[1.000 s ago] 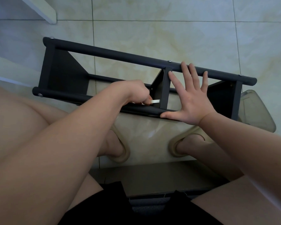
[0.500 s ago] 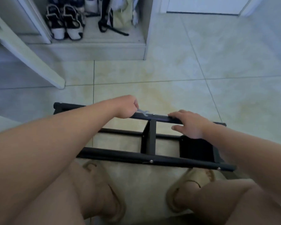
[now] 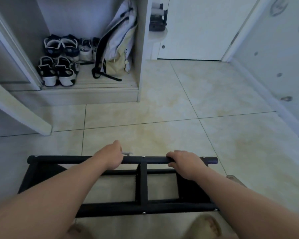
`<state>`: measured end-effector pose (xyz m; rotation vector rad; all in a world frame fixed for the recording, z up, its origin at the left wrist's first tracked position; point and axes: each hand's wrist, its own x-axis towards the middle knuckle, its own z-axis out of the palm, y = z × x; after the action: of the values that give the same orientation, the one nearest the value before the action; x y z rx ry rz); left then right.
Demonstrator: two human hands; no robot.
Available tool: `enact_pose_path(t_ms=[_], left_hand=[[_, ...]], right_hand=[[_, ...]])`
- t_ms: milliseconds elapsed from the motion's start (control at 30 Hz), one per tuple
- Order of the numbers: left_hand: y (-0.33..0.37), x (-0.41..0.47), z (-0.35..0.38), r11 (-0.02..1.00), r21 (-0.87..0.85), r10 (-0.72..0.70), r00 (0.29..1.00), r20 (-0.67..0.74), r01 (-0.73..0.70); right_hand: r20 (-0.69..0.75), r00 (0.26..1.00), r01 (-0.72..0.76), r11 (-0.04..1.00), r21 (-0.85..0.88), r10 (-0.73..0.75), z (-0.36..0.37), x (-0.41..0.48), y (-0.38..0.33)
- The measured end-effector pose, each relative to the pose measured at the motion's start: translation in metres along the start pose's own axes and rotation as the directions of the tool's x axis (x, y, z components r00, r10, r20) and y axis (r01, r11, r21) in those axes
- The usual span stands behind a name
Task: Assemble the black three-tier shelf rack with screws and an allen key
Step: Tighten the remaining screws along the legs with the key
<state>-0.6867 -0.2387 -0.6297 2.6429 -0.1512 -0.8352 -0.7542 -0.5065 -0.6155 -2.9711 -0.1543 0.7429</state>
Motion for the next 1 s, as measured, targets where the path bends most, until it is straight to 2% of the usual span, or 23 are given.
enact_pose_path(t_ms=[133,233,367,533,633,733,1000], left_hand=[[-0.004,0.001,-0.009,0.999,-0.001,0.034,0.977,-0.211,-0.035],[-0.004,-0.003,-0.006,0.999,-0.001,0.040,0.962,-0.270,-0.042],[-0.006,-0.011,0.017,1.000,0.025,0.023,0.980,-0.197,-0.018],[-0.013,-0.011,0.055,0.999,-0.019,-0.036,0.992,-0.120,0.034],[-0.020,-0.011,0.077,0.996,-0.041,-0.082,0.997,0.006,0.083],[-0.025,-0.011,0.094,0.994,-0.020,-0.103,0.988,0.116,0.106],[-0.033,-0.004,0.109,0.989,0.026,-0.149,0.959,0.242,0.147]], right_hand=[[-0.145,0.989,-0.011,1.000,0.001,0.011,-0.014,0.004,-0.004],[-0.184,0.982,-0.033,0.998,0.058,0.044,-0.014,0.004,-0.007],[-0.109,0.992,-0.058,0.996,0.073,0.066,0.008,0.003,-0.010],[-0.011,0.999,-0.051,0.999,-0.016,0.051,0.050,0.006,-0.008],[0.065,0.997,-0.042,0.998,-0.039,0.045,0.077,0.005,-0.009],[0.141,0.989,-0.024,0.998,-0.052,0.031,0.098,0.003,-0.012],[0.249,0.967,-0.029,0.997,-0.078,0.047,0.122,0.010,-0.013]])
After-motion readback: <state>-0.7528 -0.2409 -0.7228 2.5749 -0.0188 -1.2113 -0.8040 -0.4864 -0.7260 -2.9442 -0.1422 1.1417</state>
